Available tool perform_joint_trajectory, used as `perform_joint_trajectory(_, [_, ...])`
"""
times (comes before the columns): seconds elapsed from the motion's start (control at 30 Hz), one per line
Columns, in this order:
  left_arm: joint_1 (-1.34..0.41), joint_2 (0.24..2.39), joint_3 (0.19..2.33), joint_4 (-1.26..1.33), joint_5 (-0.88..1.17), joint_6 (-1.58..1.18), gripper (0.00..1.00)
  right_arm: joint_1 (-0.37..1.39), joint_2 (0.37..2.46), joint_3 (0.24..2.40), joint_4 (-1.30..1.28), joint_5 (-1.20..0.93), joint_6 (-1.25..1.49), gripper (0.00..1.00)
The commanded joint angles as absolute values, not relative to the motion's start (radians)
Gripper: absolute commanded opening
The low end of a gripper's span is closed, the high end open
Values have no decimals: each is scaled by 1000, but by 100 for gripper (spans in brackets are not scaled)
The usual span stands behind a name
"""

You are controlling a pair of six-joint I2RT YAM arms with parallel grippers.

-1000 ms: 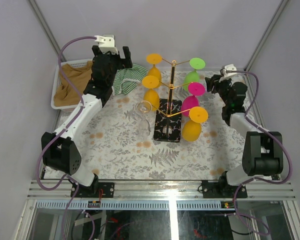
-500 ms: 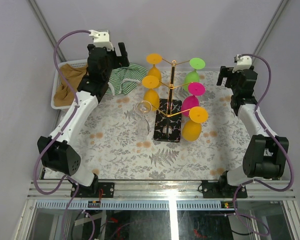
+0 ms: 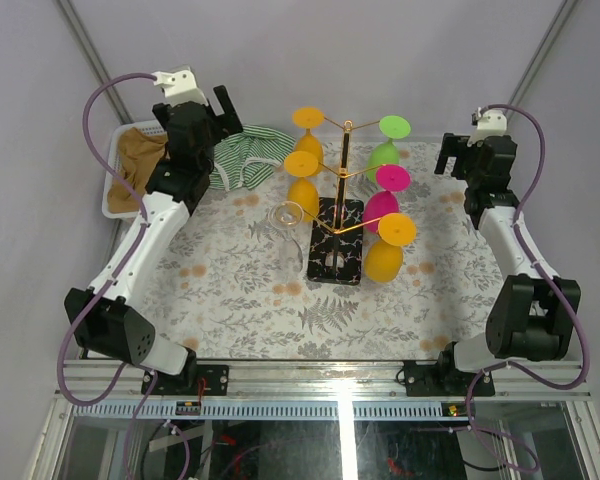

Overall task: Place the wine glass upside down on the wine glass rack
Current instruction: Reset both arms

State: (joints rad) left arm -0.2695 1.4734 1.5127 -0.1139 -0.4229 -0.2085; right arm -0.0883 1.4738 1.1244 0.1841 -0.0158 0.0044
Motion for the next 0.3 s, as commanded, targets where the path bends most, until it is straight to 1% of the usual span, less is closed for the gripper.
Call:
perform_joint_trajectory(0.0, [-275,1435,1472,-59,-475,-222,100,-94,1416,1161,199,-10,20,99])
perform_joint_trajectory(0.27, [-275,1429,1460,-42,-454,-203,100,-94,1410,1156,200,-3,10,99])
